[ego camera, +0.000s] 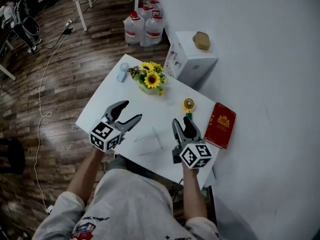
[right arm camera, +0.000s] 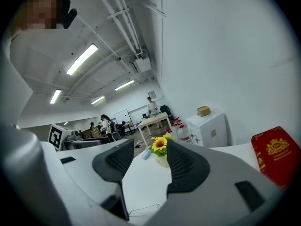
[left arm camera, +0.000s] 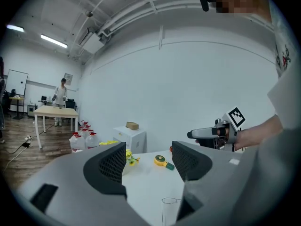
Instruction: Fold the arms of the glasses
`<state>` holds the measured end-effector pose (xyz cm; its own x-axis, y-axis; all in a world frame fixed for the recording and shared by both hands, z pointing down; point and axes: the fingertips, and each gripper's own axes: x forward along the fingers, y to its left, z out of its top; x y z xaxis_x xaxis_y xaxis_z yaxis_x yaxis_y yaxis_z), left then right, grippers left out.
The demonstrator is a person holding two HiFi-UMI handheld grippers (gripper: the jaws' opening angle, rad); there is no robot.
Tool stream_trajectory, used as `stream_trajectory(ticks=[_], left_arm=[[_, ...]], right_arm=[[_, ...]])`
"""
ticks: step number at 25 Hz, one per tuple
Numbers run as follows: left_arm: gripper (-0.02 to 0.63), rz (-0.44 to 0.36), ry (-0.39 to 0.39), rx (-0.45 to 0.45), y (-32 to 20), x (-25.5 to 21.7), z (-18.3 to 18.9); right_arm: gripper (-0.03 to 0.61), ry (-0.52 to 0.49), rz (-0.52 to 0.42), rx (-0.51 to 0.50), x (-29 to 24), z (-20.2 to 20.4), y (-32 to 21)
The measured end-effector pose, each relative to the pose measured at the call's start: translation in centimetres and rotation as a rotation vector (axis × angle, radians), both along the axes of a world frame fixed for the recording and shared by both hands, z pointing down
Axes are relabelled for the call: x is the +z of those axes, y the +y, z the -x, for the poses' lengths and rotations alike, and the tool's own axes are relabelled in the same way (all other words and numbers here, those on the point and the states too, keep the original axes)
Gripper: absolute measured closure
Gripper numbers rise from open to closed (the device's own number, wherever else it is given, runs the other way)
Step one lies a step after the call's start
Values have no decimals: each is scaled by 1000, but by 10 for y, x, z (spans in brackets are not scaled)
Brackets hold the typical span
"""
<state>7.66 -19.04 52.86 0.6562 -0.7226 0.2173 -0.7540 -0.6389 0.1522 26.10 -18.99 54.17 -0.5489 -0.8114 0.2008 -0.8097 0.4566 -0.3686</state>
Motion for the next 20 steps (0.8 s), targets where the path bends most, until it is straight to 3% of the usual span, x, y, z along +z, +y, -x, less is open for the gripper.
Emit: stream_trajectory(ticks=[5,9,14,16,20], left_arm=[[311,17,6,-35,1,6,14],[311,36,5,-56,-2,15,24],[311,69,9,-70,1,27,32],[311,78,5,-75,1,31,37],[311,99,13,-96,1,37,48]], right_arm=[[413,-99,64,-123,14,23,-4],[452,-81,125,-229,36,39,-5],[448,-73,282,-326,86,41,-3],[475,-81,343,-376,106,44,1],[457,-13,471,-490,148,49,19]])
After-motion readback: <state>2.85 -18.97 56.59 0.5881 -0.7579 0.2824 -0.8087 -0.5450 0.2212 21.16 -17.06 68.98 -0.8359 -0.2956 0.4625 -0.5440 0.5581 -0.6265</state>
